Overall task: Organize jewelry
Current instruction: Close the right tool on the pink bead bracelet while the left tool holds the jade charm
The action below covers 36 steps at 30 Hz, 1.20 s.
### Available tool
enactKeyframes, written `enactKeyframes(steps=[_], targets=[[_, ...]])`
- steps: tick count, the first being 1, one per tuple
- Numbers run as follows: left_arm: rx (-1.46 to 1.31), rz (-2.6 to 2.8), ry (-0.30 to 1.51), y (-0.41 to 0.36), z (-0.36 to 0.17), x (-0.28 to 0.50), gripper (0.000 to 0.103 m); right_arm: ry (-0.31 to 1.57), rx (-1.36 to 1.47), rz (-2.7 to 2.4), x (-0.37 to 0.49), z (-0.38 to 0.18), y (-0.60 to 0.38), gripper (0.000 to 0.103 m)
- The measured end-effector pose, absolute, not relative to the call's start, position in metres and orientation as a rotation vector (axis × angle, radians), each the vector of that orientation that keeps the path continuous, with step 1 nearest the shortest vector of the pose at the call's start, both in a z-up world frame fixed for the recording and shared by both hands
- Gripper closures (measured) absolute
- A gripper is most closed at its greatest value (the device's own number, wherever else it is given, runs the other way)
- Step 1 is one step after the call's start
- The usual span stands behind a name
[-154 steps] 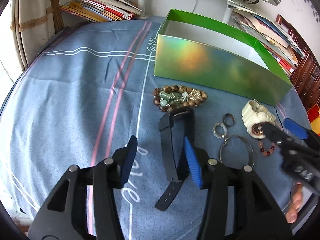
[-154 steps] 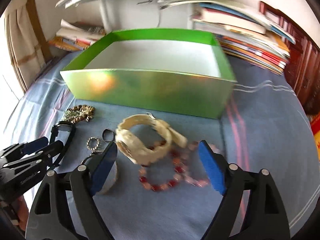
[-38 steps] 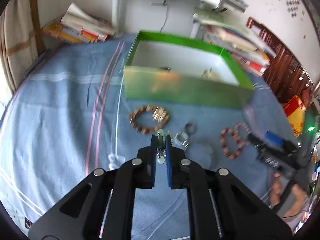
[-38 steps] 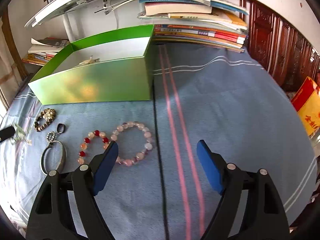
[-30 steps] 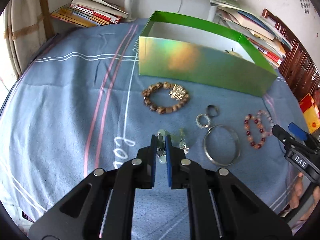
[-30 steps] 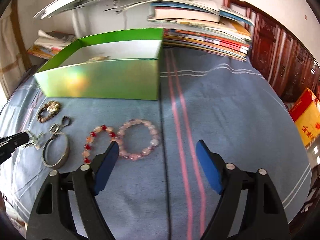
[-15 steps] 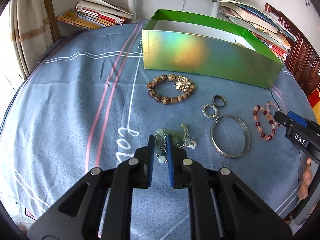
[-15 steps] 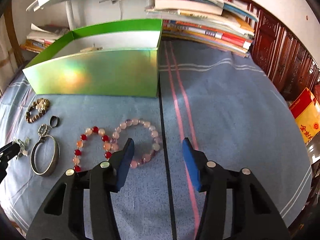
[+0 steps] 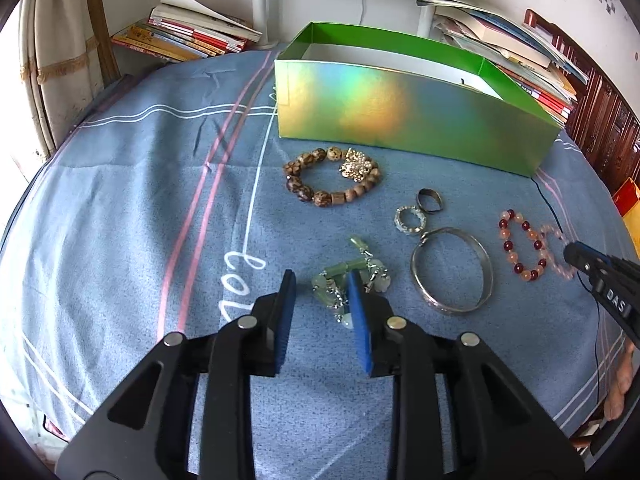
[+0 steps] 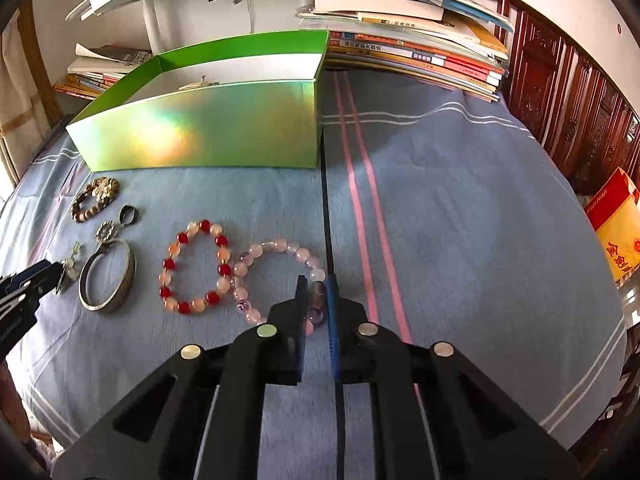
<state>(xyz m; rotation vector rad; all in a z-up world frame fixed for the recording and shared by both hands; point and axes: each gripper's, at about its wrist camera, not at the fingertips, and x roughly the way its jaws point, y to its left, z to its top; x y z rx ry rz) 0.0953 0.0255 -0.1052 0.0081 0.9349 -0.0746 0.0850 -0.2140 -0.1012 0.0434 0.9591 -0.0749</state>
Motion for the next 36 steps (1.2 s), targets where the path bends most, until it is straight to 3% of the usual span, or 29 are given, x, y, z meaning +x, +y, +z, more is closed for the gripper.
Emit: enactKeyframes(steps=[10, 14, 19, 23, 36], targets=[[0.016, -0.074, 0.938, 0.024, -0.104, 0.093, 0.074, 0.967, 0.033, -0.023, 0.070, -0.098, -0.202, 0.092], [0.019, -0.067, 0.936, 0.025, -0.104, 0.094, 0.070, 0.952, 0.042, -0.047, 0.072, -0.097, -0.205, 0.078], [0.025, -0.065, 0.934, 0.024, -0.104, 0.094, 0.064, 0.953, 0.046, -0.054, 0.074, -0.098, -0.207, 0.077], [0.031, -0.059, 0.933, 0.025, -0.104, 0.095, 0.060, 0.953, 0.037, -0.069, 0.076, -0.099, -0.206, 0.068], [0.049, -0.054, 0.932, 0.025, -0.106, 0.096, 0.053, 0.955, 0.048, -0.079, 0.082, -0.101, -0.204, 0.066]])
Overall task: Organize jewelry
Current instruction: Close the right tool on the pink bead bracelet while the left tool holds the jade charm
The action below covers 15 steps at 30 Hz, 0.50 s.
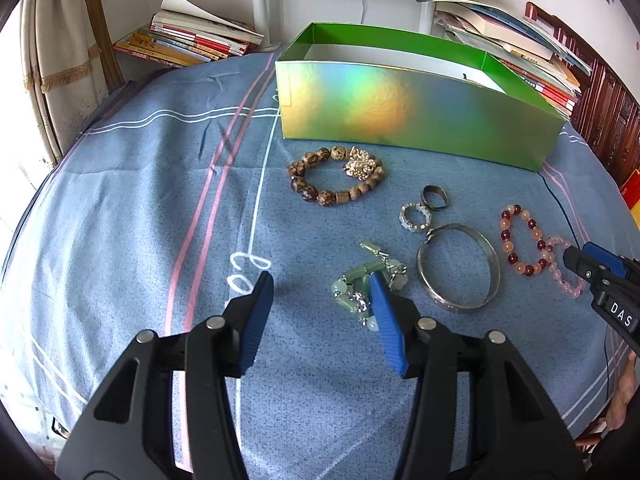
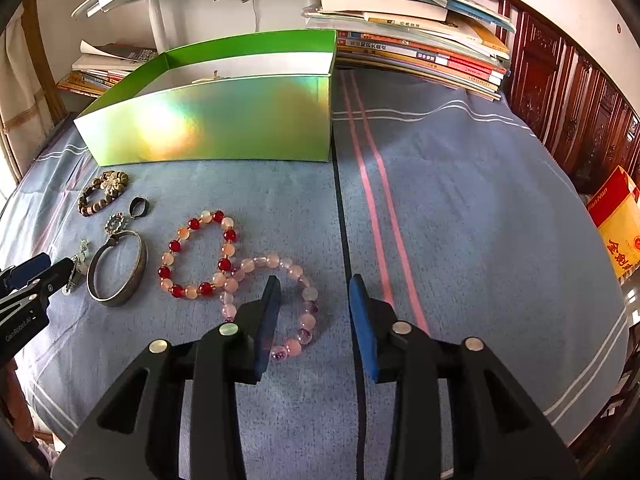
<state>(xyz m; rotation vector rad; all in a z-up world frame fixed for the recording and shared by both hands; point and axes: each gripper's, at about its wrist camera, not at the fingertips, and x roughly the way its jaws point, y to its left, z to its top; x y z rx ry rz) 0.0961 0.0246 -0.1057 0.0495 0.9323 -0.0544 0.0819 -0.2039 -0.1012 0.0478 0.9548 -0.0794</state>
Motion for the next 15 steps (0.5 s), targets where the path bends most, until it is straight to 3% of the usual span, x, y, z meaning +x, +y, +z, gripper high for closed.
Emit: enactKeyframes(steps=[10, 15], targets=[[0.060, -0.041, 0.932, 0.0235, -0.1072, 0.0961, 0.044, 0.953, 0.048, -0.088, 0.0828, -0.1016, -0.2030, 0.060], [0.066, -0.022, 0.929, 0.0249, -0.1080, 0.0965, 0.034, 0.951, 0.049, -0.092, 0.0831, -0.1017, -0.2033, 0.055]])
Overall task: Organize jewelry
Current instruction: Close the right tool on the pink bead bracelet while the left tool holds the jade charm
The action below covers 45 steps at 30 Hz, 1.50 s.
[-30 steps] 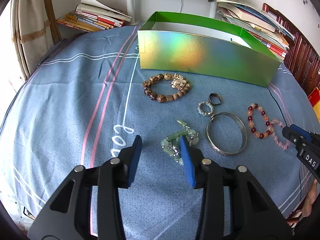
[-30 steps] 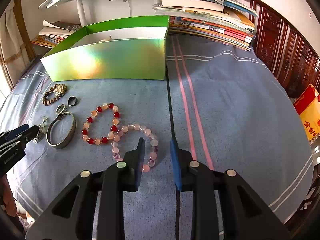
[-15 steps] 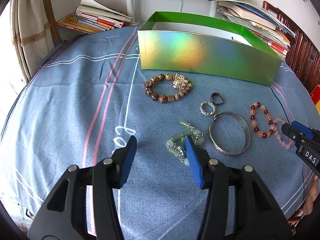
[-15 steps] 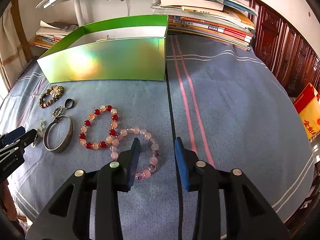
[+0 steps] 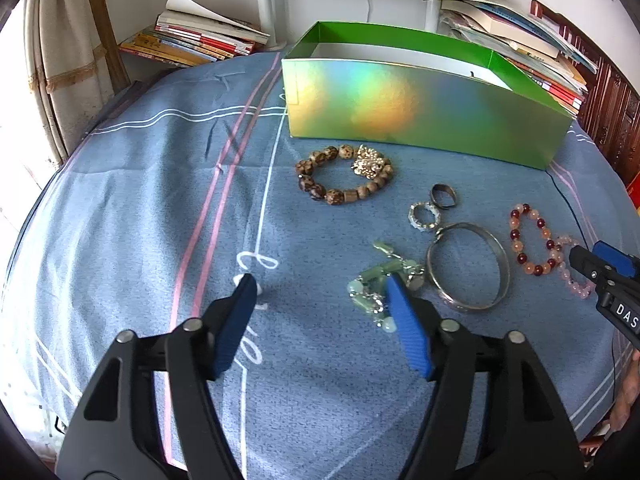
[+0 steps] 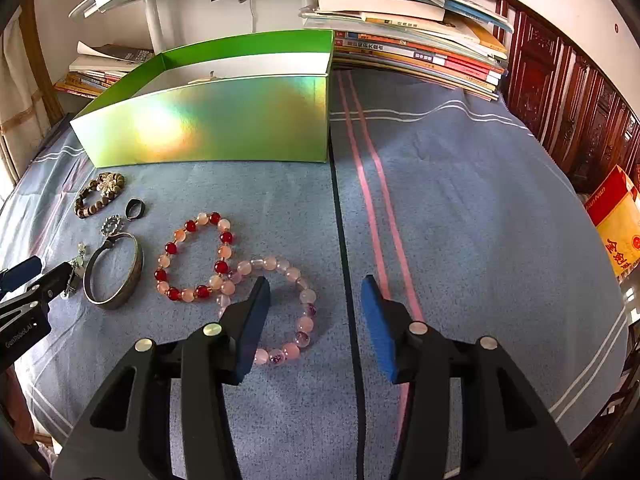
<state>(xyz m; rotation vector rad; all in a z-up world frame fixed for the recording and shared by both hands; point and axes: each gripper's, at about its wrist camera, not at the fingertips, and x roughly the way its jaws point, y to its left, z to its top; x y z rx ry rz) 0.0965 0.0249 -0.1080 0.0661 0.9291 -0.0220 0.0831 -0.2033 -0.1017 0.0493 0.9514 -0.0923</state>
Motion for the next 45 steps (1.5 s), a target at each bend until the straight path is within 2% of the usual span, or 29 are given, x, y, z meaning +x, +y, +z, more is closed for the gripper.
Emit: enactKeyframes(steps=[7, 10, 13, 16, 21, 30, 45], targets=[[0.070, -0.022, 0.925, 0.025, -0.108, 0.096, 0.033, 0.948, 0.049, -0.090, 0.082, -0.101, -0.203, 0.055], [0.065, -0.034, 0.926, 0.025, -0.108, 0.096, 0.037, 0.947, 0.047, -0.086, 0.081, -0.101, -0.202, 0.056], [0.066, -0.049, 0.923, 0.023, -0.107, 0.094, 0.044, 0.945, 0.055, -0.088, 0.080, -0.101, -0.203, 0.067], [0.062, -0.067, 0.922, 0.021, -0.107, 0.093, 0.057, 0.943, 0.056, -0.086, 0.079, -0.100, -0.204, 0.077], [0.067, -0.075, 0.919, 0.019, -0.106, 0.092, 0.086, 0.941, 0.052, -0.074, 0.078, -0.100, -0.203, 0.090], [0.044, -0.047, 0.919, 0.026, -0.104, 0.091, 0.089, 0.940, 0.047, -0.069, 0.076, -0.099, -0.203, 0.093], [0.048, -0.040, 0.919, 0.026, -0.106, 0.090, 0.089, 0.943, 0.087, -0.092, 0.077, -0.098, -0.214, 0.093]])
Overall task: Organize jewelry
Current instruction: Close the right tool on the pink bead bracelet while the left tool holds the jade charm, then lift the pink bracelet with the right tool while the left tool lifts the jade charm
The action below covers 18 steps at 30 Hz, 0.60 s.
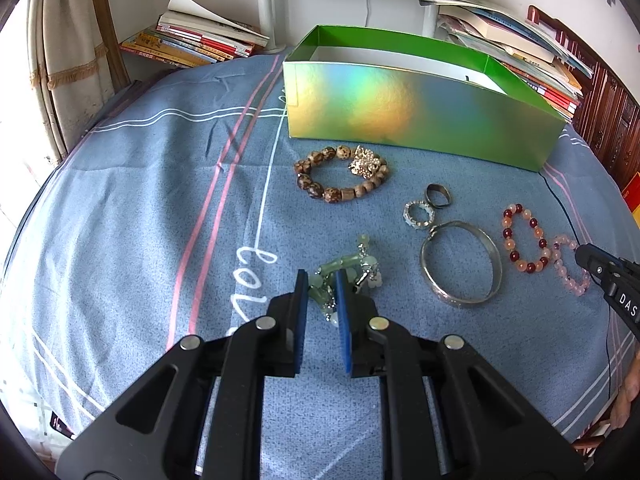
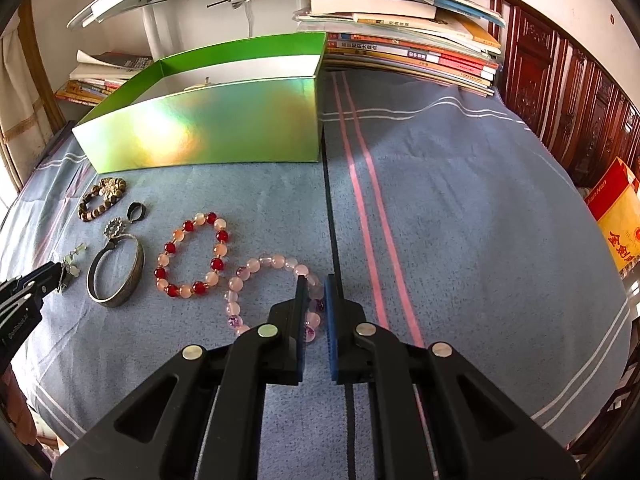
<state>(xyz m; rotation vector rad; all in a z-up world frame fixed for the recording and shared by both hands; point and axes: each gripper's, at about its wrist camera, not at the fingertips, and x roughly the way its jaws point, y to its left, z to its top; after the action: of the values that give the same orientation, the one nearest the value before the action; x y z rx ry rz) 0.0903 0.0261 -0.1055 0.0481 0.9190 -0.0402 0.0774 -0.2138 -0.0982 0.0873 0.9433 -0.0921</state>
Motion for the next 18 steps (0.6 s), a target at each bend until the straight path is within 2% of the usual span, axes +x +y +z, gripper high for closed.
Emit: enactKeyframes(steps=[2, 9, 16, 17, 18], targets=[[0.043, -0.039, 0.920, 0.026, -0.105, 0.091, 0.088, 0.943, 0.106, -0.107, 0.077, -0.097, -0.220, 0.090], [0.050, -0.027, 0.916, 0.025, -0.106, 0.091, 0.087, 0.926, 0.092, -0.137, 0.073, -0.093, -0.224, 0.067], [0.037, -0.030, 0.912, 0.032, -0.106, 0.093, 0.084, 0.934, 0.041, -0.127, 0.074, -0.099, -0.214, 0.067], [0.036, -0.032, 0.913, 0.032, -0.106, 0.093, 0.084, 0.932, 0.039, -0.120, 0.073, -0.099, -0.213, 0.072], [0.033, -0.033, 0.914, 0.033, -0.106, 0.093, 0.086, 0.929, 0.041, -0.111, 0.074, -0.099, -0.212, 0.085]])
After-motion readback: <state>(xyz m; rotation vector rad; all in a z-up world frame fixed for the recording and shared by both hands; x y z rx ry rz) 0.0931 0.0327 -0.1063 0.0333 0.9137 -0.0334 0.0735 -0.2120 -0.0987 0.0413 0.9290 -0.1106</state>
